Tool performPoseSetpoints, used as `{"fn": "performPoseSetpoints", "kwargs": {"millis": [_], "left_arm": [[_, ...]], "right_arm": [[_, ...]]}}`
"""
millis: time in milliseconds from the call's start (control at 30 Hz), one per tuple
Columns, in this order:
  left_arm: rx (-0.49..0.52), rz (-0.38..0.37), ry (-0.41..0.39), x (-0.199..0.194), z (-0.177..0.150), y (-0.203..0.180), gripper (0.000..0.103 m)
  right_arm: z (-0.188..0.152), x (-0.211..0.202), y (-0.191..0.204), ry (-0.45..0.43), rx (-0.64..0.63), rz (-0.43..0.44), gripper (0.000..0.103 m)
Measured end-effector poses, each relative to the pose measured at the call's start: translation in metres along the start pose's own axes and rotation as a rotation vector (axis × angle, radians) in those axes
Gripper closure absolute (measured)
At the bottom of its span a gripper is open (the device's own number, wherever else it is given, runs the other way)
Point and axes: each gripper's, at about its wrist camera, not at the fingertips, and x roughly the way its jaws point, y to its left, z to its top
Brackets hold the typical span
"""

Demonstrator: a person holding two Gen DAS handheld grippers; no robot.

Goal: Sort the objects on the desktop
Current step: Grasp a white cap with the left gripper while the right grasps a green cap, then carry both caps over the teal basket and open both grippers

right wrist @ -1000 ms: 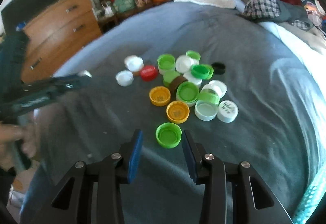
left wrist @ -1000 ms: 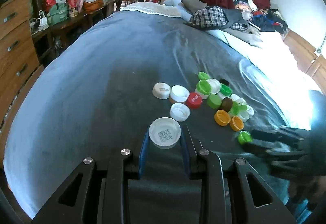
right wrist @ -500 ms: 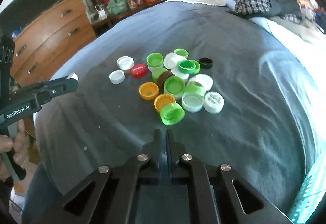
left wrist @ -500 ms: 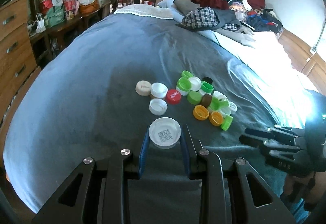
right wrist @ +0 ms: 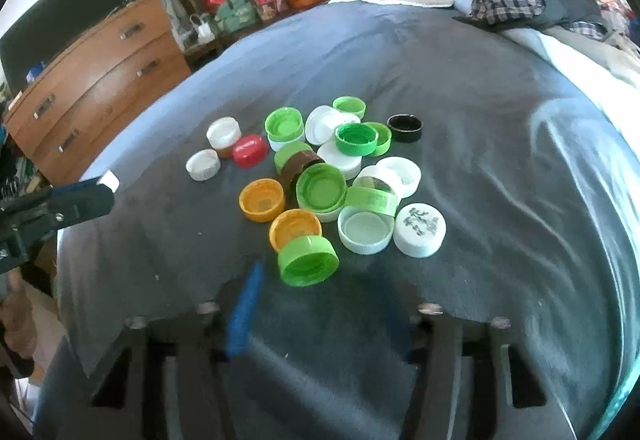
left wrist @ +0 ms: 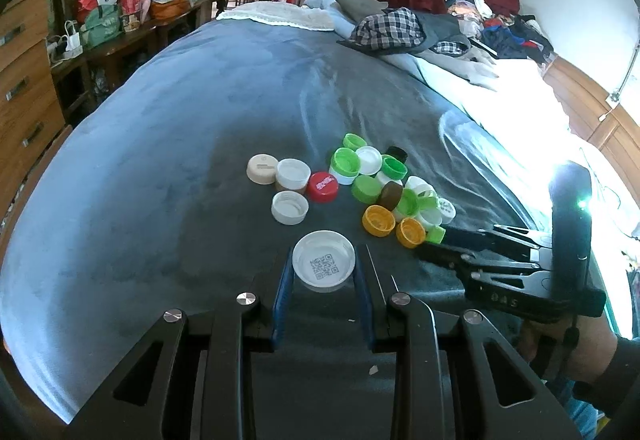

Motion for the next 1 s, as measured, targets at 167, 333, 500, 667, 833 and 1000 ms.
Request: {"fn": "performPoseSetpoints", "kwargs": {"millis": [167,333,500,667,833,1000], "left_arm": [[0.013,-0.009,0.000,-0.002,0.001,-0.007,0.078],[0.051,-0.026,-0.023,-0.015,0.006,-0.027,0.078],[0.111,-0.073,-0.042,-0.025,0.018,-0.070,0.078],[0.203,-0.142,-0.063,-0.036,0.026,-0.133,0.078],[0.303,-0.230,-0.067,-0.039,0.038,-0.209,0.078],[0.382,-0.301,-0.046,-0.035,0.043,-0.279,0.078]], "right_arm": [[0.001,-0.011,0.003,-0.022,-0.006,0.016,0.070],[-0.002,-0.067,0.015,-0.100,-0.001,-0.014,0.070],[-0.009,-0.138,0.017,-0.177,0.003,-0.054,0.070],[-0.015,-0.205,-0.003,-0.244,0.042,-0.142,0.070],[-0.035,-0.270,-0.039,-0.326,0.106,-0.245,0.070],[-0.062,-0.312,-0.080,-0.352,0.186,-0.329,0.070]]}}
